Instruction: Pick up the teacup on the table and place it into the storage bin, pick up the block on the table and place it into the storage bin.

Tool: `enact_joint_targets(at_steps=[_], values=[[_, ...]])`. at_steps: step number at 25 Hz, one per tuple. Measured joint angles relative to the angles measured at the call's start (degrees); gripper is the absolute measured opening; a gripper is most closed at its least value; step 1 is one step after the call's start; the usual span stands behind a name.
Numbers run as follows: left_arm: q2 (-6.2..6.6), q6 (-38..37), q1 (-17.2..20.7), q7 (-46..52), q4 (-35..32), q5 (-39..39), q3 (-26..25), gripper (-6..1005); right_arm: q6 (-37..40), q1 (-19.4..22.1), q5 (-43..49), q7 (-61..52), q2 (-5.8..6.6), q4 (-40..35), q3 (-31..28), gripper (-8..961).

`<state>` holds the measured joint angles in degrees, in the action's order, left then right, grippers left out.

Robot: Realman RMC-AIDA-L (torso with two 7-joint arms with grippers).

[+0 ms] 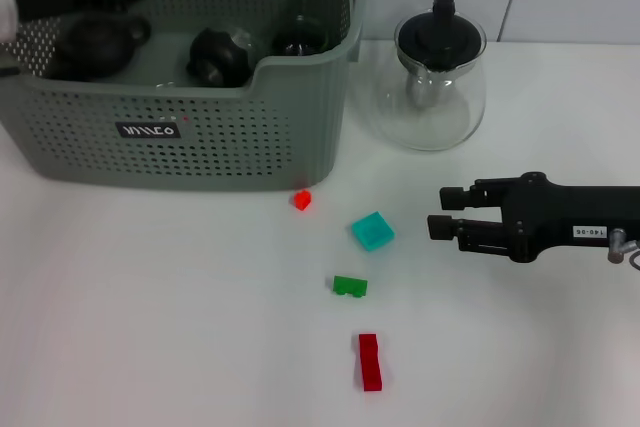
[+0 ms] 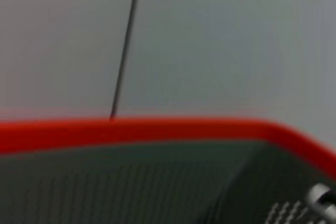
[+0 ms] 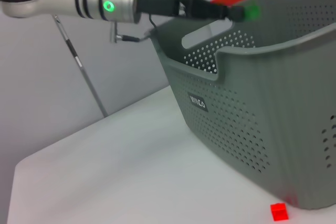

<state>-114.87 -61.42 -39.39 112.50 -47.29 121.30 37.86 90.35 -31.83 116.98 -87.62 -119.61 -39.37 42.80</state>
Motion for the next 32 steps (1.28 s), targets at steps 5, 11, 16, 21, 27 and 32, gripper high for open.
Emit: enact_joint_targets(at_steps=[5,11,16,21,27,32], values=[[-2.58,1.8,1.9,1.0,-4.3,-0.8,1.2,260,0.0,-0.2,0.0,0.0,0.05,0.0,0.0,520],[-5.06,-11.7,11.7,-7.2,-9.8,-21.6,-4.1,318,0.0,-0.2,0.0,0.0,0.08,0.0,0.0,521],[-4.41,-35.5,19.0,-27.7,3.1,-30.6,-11.5,520,0.0,0.1,0.0,0.0,0.09,0.0,-0.3,521],[-7.32,-42.3,25.3,-56.9,12.2,-18.9,-11.6,613,-0.1,0.0,0.0,0.1,0.08,0.0,-0.8,521],[-9.39,-33.4,24.1,-68.6,22.5,-8.4,-2.0,634,-0.1,-0.2,0.0,0.0,0.07,0.0,-0.8,521],[-9.57,-25.1,18.6,-68.7,28.5,-7.2,3.8,636,0.1,-0.1,0.0,0.0,0.0,0.0,-0.8,522]])
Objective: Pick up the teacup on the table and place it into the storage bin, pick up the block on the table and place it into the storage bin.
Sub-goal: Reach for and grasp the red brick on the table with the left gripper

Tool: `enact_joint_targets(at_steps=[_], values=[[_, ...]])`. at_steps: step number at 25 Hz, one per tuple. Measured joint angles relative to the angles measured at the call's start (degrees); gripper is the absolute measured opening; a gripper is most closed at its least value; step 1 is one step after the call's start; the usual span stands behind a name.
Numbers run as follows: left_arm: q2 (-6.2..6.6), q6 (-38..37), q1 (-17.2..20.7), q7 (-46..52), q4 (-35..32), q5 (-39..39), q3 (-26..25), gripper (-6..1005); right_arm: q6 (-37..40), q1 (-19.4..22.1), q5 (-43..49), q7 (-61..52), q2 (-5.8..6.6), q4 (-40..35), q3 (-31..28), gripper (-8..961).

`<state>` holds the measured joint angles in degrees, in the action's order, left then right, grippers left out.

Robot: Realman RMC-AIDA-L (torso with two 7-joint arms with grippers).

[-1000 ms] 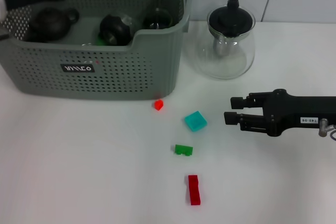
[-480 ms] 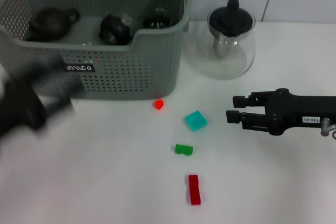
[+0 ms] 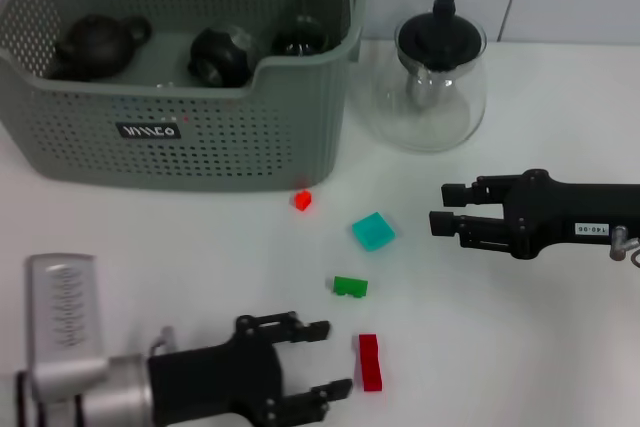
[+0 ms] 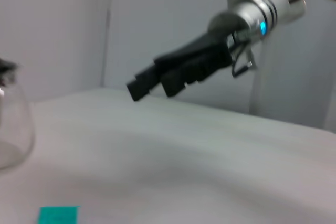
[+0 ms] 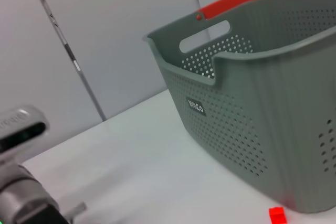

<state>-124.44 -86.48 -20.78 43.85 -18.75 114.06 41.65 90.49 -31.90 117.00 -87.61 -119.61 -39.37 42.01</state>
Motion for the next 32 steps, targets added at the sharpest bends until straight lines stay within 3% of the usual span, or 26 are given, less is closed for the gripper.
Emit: enact_joint_targets(at_steps=[4,9,13,32], values=[[-0.13,4.7,-3.8,-2.4,4.8,0.1,1.4,637,0.1,0.2,0.0,0.0,-0.08,0.0,0.0,522],[-0.33,8.1,-5.4,-10.6,8.8,-0.9,1.0,639,0.2,0.1,0.0,0.0,-0.02,0.0,-0.4,522],[-0.35,11.2,-6.6,-12.1,10.4,-1.4,0.7,702,0.2,-0.2,0.0,-0.1,-0.03,0.0,-0.4,522],[-0.36,11.9,-8.0,-12.6,12.1,-1.8,0.9,734,0.3,0.0,0.1,-0.2,-0.1,0.0,-0.4,523]])
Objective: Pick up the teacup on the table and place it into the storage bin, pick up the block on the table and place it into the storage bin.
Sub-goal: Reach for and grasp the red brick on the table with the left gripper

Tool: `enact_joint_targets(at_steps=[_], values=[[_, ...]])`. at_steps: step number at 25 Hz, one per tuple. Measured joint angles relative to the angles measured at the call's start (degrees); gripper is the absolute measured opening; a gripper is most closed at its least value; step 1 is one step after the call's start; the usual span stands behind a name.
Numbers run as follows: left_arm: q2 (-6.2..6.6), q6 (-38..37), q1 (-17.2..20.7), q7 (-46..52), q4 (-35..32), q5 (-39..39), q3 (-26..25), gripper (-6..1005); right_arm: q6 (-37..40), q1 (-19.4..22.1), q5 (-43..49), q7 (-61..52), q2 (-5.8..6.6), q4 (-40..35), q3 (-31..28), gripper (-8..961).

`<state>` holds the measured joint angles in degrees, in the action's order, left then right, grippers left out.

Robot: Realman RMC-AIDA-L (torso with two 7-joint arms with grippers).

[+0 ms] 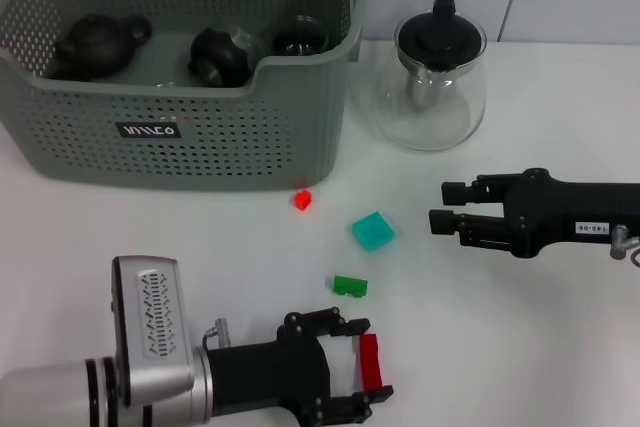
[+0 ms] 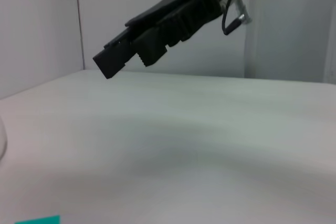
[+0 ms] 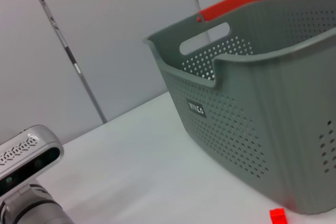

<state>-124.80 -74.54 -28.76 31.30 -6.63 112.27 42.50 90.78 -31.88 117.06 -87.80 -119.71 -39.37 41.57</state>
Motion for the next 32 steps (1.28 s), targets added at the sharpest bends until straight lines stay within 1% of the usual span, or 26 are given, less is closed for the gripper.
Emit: enact_joint_targets(at_steps=[6,11,32], values=[[0.0,-0.3,-0.2,0.1,0.7,-0.3,-0.3,735,0.0,0.2,0.0,0.0,0.08,0.0,0.0,521],[0.0,0.8,-0.1,-0.2,0.7,-0.6,-0.3,860,0.0,0.1,0.0,0.0,0.05,0.0,0.0,522],[0.0,1.5,-0.5,-2.1,1.0,-0.2,1.1,805,-0.2,0.3,0.2,0.0,0.09,0.0,0.0,522]])
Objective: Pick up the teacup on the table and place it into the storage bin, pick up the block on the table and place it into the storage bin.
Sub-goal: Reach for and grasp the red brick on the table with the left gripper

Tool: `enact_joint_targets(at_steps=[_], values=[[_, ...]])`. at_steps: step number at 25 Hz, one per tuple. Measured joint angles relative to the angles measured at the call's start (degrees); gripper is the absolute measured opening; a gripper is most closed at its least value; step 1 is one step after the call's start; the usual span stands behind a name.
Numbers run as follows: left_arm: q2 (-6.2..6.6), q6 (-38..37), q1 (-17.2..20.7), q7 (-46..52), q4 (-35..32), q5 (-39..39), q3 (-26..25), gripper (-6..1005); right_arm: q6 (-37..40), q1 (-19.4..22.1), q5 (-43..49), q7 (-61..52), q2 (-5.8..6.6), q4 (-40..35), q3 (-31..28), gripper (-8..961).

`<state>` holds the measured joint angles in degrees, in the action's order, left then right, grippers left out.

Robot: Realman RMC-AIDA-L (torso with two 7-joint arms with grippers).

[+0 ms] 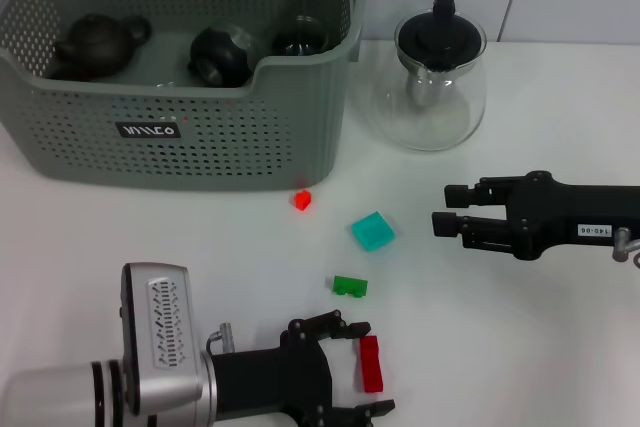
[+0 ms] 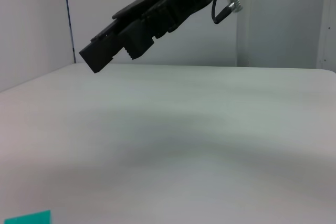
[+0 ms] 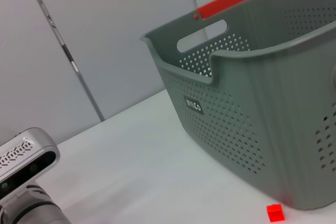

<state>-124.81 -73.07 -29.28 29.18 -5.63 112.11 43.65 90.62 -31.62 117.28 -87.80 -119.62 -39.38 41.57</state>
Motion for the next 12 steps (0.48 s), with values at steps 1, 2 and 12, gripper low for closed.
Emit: enact_joint_targets(at_steps=[1,2,12], values=[[0.0,0.0,-0.1,0.0,0.0,0.0,0.0,802,0.0,0.0,0.0,0.0,0.02,0.0,0.0,522],[0.0,0.0,-0.1,0.0,0.0,0.0,0.0,799,0.1,0.0,0.0,0.0,0.02,0.0,0.0,522],[0.09,1.5,-1.2,1.8,-0.1,0.2,0.0,773,0.0,0.1,0.0,0.0,0.03,0.0,0.0,521]])
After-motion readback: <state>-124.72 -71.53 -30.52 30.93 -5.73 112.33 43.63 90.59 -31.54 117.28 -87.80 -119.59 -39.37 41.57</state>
